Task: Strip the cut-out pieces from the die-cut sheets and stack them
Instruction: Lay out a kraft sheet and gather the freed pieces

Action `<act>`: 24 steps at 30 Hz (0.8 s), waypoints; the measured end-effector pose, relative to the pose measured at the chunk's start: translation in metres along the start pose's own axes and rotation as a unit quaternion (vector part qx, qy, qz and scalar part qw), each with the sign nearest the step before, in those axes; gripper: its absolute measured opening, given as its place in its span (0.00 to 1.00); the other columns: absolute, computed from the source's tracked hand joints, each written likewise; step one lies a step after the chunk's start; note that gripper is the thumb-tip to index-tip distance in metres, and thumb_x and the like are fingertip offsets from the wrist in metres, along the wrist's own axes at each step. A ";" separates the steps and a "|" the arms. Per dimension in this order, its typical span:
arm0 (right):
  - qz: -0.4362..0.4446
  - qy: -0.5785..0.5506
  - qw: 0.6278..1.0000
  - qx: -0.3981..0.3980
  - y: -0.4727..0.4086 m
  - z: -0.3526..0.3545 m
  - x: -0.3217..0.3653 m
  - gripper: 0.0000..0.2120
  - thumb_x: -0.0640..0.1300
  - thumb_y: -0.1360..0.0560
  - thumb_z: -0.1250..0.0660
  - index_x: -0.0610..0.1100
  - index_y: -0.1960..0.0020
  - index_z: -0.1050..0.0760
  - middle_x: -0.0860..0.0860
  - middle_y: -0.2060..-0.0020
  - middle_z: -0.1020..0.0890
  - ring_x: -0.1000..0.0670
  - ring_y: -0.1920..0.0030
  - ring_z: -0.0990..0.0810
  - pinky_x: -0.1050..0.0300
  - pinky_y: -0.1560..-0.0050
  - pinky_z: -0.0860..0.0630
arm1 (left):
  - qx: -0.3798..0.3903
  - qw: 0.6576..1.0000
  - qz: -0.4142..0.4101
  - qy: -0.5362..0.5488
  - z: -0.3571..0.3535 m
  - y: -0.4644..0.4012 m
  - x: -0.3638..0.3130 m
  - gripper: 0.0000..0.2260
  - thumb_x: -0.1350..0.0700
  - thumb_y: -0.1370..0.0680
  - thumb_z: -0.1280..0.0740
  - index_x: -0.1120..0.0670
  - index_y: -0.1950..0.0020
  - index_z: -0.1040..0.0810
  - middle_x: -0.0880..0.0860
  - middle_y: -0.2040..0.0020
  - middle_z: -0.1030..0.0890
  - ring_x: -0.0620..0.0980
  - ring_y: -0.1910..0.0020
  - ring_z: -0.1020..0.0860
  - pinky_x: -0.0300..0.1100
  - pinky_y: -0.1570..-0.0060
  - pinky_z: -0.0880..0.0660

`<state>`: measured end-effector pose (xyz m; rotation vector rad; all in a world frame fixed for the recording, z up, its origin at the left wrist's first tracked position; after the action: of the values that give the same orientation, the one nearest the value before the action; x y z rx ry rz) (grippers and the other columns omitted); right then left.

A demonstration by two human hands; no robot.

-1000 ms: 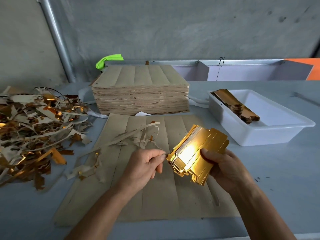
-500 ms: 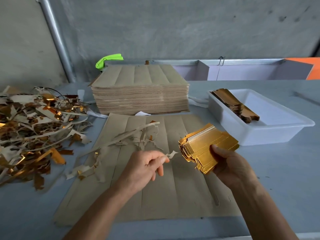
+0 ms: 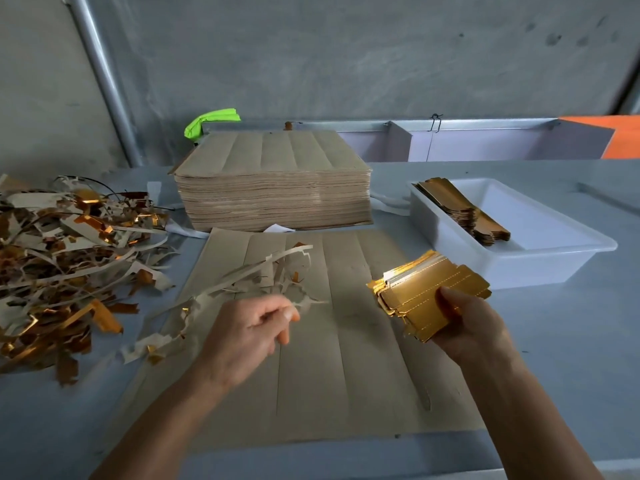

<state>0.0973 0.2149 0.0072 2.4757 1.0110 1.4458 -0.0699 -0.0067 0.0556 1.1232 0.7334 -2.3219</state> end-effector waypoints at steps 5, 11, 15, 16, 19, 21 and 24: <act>0.068 0.075 0.993 0.064 0.010 -0.017 -0.003 0.12 0.36 0.25 0.35 0.46 0.44 0.26 0.44 0.50 0.19 0.41 0.50 0.19 0.44 0.60 0.21 | -0.012 0.917 0.154 -0.369 0.025 -0.018 0.025 0.13 0.50 0.21 0.37 0.55 0.41 0.25 0.54 0.49 0.22 0.51 0.51 0.23 0.43 0.52 0.26; 0.142 0.197 0.951 0.192 0.030 -0.052 -0.019 0.11 0.37 0.24 0.37 0.50 0.50 0.20 0.50 0.54 0.15 0.49 0.51 0.17 0.45 0.50 0.23 | -0.092 0.969 0.040 -0.225 -0.007 -0.027 -0.011 0.28 0.38 0.26 0.37 0.50 0.30 0.34 0.49 0.38 0.26 0.47 0.42 0.26 0.41 0.47 0.27; 0.170 0.256 0.927 0.216 0.041 -0.062 -0.034 0.13 0.35 0.24 0.37 0.51 0.54 0.20 0.49 0.58 0.15 0.49 0.58 0.16 0.46 0.61 0.20 | 0.045 0.964 0.113 0.237 -0.071 -0.023 -0.007 0.17 0.39 0.32 0.33 0.42 0.46 0.26 0.42 0.49 0.21 0.44 0.47 0.22 0.38 0.54 0.25; 0.182 0.264 0.923 0.212 0.043 -0.062 -0.038 0.15 0.34 0.24 0.38 0.53 0.56 0.20 0.51 0.60 0.15 0.52 0.60 0.16 0.53 0.65 0.20 | 0.038 0.949 0.122 0.287 -0.081 -0.022 -0.003 0.17 0.41 0.33 0.32 0.44 0.46 0.26 0.46 0.49 0.19 0.46 0.47 0.20 0.42 0.52 0.22; 0.224 0.278 0.915 0.189 0.045 -0.060 -0.045 0.19 0.32 0.26 0.38 0.57 0.58 0.22 0.59 0.65 0.17 0.60 0.63 0.19 0.69 0.70 0.26 | 0.013 0.940 0.090 0.328 -0.092 -0.019 0.005 0.16 0.46 0.31 0.31 0.48 0.45 0.24 0.50 0.52 0.16 0.50 0.49 0.18 0.43 0.52 0.21; 0.246 0.281 0.907 0.195 0.046 -0.061 -0.045 0.22 0.34 0.26 0.38 0.62 0.60 0.23 0.61 0.66 0.19 0.62 0.64 0.21 0.70 0.71 0.28 | -0.005 0.939 0.061 0.337 -0.089 -0.019 0.006 0.12 0.46 0.28 0.29 0.47 0.47 0.22 0.50 0.53 0.16 0.49 0.51 0.18 0.41 0.56 0.21; 0.280 0.284 0.894 0.204 0.046 -0.063 -0.043 0.16 0.40 0.30 0.39 0.63 0.60 0.24 0.62 0.67 0.21 0.63 0.65 0.23 0.71 0.70 0.28 | -0.005 0.947 0.037 0.318 -0.085 -0.021 0.008 0.08 0.43 0.29 0.30 0.39 0.51 0.21 0.47 0.53 0.17 0.48 0.50 0.18 0.44 0.56 0.20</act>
<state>0.0549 0.1395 0.0279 2.8573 0.7417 2.4726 -0.0391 0.0623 0.0096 1.8900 0.8958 -1.8780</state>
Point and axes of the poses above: each hand's wrist, its own y-axis away from the middle knuckle, its own z-axis out of the back of the hand, x = y × z, the point moved 4 cm from there along -y, towards the middle knuckle
